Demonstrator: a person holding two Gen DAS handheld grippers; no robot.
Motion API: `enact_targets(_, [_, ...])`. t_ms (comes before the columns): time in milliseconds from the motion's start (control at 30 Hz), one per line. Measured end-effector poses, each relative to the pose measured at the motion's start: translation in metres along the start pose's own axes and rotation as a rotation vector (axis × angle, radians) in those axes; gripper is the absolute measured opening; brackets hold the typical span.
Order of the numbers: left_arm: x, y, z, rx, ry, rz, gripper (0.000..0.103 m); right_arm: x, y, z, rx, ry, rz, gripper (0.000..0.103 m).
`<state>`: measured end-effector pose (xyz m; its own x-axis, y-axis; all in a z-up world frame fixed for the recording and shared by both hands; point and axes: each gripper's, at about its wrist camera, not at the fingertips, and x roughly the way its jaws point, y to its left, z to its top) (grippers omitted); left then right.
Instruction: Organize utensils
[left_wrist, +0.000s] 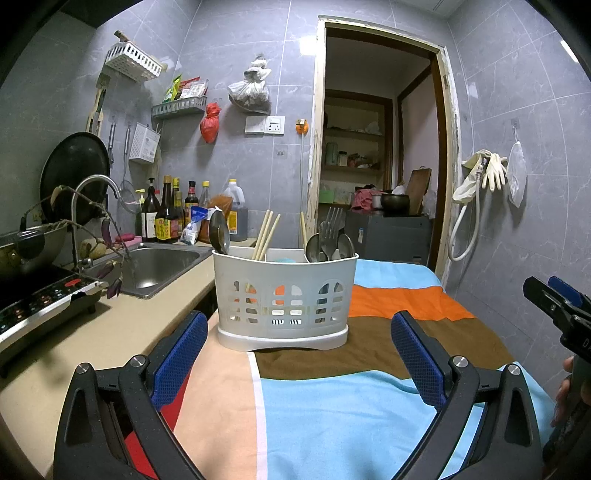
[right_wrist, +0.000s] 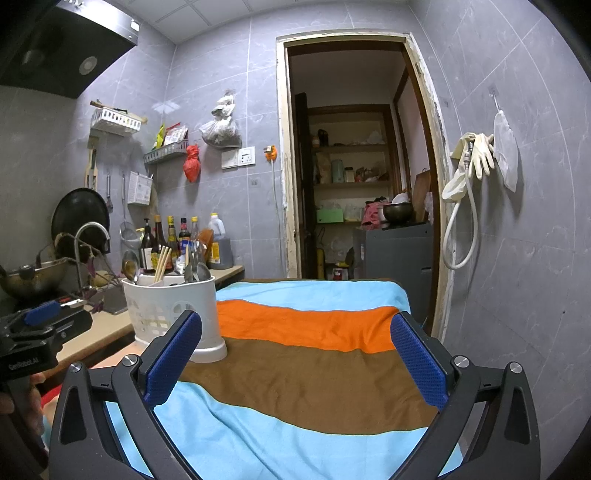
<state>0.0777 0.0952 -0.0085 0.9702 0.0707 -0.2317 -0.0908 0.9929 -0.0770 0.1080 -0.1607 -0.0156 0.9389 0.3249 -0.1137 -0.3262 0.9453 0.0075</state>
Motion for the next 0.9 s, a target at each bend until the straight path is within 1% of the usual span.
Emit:
enact_targets(200, [0.001, 0.000, 0.000, -0.002, 0.004, -0.003, 0.097, -0.001, 0.003, -0.001, 0.002, 0.002, 0.001, 0.103])
enact_targets(300, [0.004, 0.003, -0.004, -0.017, 0.027, -0.019, 0.097, 0.000, 0.003, -0.002, 0.006, 0.003, 0.005, 0.103])
enact_targets(433, [0.008, 0.009, -0.011, -0.061, 0.063, -0.035, 0.097, -0.004, 0.013, -0.006, 0.010, 0.008, 0.015, 0.103])
enact_targets(567, [0.009, 0.010, -0.011, -0.090, 0.088, -0.033, 0.097, -0.007, 0.019, -0.010, 0.013, 0.012, 0.019, 0.103])
enact_targets(800, [0.002, 0.007, -0.011, -0.075, 0.079, -0.008, 0.097, -0.013, 0.028, -0.012, 0.013, 0.015, 0.018, 0.103])
enact_targets(900, [0.005, 0.007, -0.008, -0.069, 0.086, -0.004, 0.097, -0.011, 0.026, -0.011, 0.013, 0.017, 0.019, 0.103])
